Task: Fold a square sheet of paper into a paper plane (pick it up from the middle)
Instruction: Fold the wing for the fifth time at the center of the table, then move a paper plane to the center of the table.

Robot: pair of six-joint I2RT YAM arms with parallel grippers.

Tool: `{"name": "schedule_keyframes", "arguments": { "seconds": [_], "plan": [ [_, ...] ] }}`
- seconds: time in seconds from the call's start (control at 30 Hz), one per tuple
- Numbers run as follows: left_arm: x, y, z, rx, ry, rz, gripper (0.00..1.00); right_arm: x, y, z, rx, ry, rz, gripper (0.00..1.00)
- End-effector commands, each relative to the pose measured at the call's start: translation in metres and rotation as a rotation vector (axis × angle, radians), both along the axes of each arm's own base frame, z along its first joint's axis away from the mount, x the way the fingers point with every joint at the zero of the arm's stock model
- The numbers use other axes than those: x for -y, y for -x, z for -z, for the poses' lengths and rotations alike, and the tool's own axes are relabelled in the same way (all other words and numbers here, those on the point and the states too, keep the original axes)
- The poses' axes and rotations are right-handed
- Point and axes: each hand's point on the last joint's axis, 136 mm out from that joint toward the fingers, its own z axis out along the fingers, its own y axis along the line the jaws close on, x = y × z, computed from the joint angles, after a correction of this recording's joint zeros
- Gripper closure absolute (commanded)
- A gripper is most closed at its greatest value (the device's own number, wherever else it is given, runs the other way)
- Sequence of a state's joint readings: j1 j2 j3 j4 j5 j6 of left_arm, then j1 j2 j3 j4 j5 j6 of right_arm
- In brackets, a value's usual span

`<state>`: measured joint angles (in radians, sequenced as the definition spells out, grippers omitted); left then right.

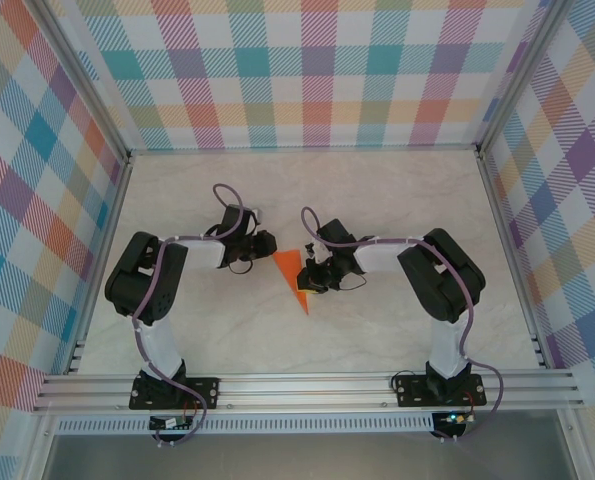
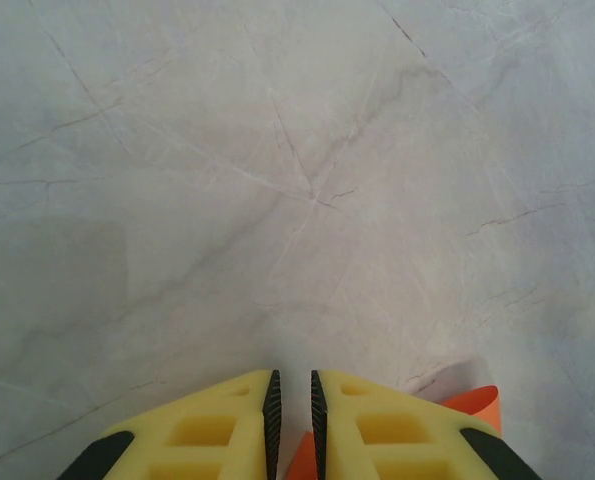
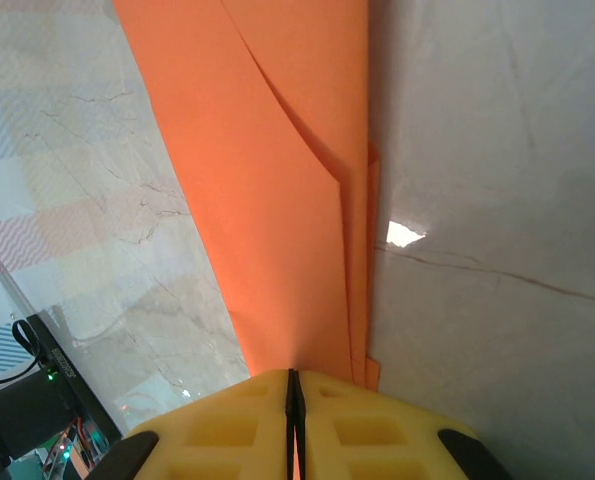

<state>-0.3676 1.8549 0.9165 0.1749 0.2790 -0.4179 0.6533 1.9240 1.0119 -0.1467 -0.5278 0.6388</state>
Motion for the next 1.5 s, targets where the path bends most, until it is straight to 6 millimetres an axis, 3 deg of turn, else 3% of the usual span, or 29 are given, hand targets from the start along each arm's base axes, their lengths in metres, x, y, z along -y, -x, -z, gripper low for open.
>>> {"name": "schedule_keyframes", "arguments": {
  "seconds": [0.0,0.13,0.27,0.47,0.57,0.83,0.97,1.13,1.47],
  "plan": [
    [0.000,-0.005,-0.020,0.036,0.021,0.011,0.80,0.059,0.049,0.055,-0.197,0.279,0.027,0.88],
    [0.008,0.006,-0.056,0.082,0.110,0.023,0.80,0.044,0.040,0.036,-0.152,0.189,0.025,0.88],
    [0.016,0.024,-0.072,0.092,0.172,0.027,0.80,0.021,0.017,-0.009,-0.035,0.043,0.024,0.86],
    [0.037,0.049,-0.052,0.040,0.195,0.075,0.80,0.001,-0.009,-0.082,0.138,-0.111,0.019,0.82],
    [0.044,0.056,-0.040,0.017,0.197,0.086,0.82,0.000,-0.015,-0.096,0.179,-0.123,0.021,0.82],
    [0.051,0.058,-0.017,-0.017,0.190,0.093,0.85,0.000,-0.010,-0.091,0.183,-0.110,-0.004,0.82],
    [0.052,0.053,-0.017,-0.018,0.189,0.074,0.85,-0.003,-0.003,-0.091,0.221,-0.061,-0.045,0.82],
    [0.052,0.048,-0.028,-0.011,0.189,0.061,0.85,0.010,-0.005,-0.071,0.272,0.104,-0.041,0.79],
    [0.031,0.060,-0.052,-0.019,0.109,0.002,0.73,0.037,-0.022,-0.069,0.339,0.250,0.072,0.54]
  ]
}}
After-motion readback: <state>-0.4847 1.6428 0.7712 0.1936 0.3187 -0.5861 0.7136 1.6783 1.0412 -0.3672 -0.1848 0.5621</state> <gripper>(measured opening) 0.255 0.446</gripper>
